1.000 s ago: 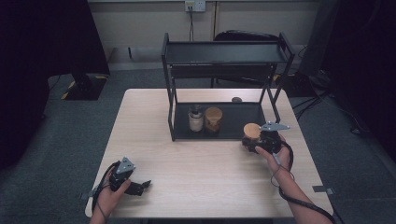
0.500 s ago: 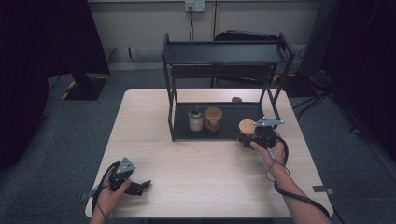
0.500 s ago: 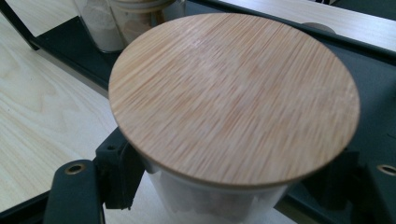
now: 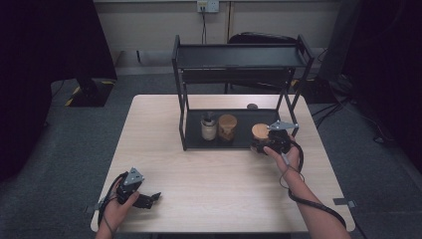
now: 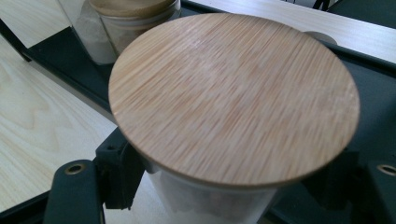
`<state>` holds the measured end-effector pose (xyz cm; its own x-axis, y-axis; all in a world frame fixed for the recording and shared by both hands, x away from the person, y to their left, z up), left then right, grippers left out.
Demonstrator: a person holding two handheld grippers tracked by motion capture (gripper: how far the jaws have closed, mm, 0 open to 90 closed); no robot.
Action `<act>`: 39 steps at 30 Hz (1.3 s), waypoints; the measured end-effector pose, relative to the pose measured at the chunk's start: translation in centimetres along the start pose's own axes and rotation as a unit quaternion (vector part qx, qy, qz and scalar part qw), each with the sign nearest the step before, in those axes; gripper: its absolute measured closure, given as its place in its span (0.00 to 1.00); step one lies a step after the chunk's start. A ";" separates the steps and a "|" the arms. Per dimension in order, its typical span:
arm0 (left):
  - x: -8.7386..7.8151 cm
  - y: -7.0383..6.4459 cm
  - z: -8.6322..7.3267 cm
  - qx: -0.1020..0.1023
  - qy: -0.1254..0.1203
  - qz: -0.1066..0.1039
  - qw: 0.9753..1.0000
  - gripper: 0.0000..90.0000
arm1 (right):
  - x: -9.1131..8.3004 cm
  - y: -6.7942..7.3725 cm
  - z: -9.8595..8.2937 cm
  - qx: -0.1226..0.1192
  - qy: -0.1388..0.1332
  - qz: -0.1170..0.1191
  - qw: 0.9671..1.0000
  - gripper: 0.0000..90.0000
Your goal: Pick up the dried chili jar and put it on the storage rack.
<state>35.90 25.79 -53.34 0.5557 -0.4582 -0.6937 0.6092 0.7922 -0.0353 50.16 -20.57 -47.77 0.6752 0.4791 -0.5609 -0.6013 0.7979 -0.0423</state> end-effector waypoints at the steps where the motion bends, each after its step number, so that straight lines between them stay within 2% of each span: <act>1: 0.0 0.0 0.0 0.000 0.000 0.000 1.000 0.00 | 0.1 0.0 0.1 -0.001 0.000 -0.001 1.000 0.28; 22: 0.0 0.0 0.0 0.000 0.000 0.000 1.000 0.00 | 2.0 -0.3 1.4 -0.002 0.003 -0.004 1.000 0.28; 33: 0.0 0.0 0.0 0.000 0.000 0.000 1.000 0.00 | 2.9 -1.0 1.6 0.002 0.004 -0.021 1.000 0.28; 39: 0.0 0.0 0.0 0.000 0.000 0.000 1.000 0.00 | 3.4 -1.0 1.7 -0.002 0.005 -0.022 1.000 0.28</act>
<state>35.90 25.79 -53.34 0.5556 -0.4582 -0.6938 0.6092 0.7922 -0.0353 53.76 -19.17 -48.24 0.6967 0.4396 -0.5668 -0.5725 0.8169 -0.0701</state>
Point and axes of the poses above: each handheld gripper's, and its own axes: x roughly forward along the jaws, z roughly out of its top, y roughly to its left, the point moved 3 cm from there along x, roughly forward along the jaws, and after that the axes turned 4 degrees about -x, right-handed, at the moved point
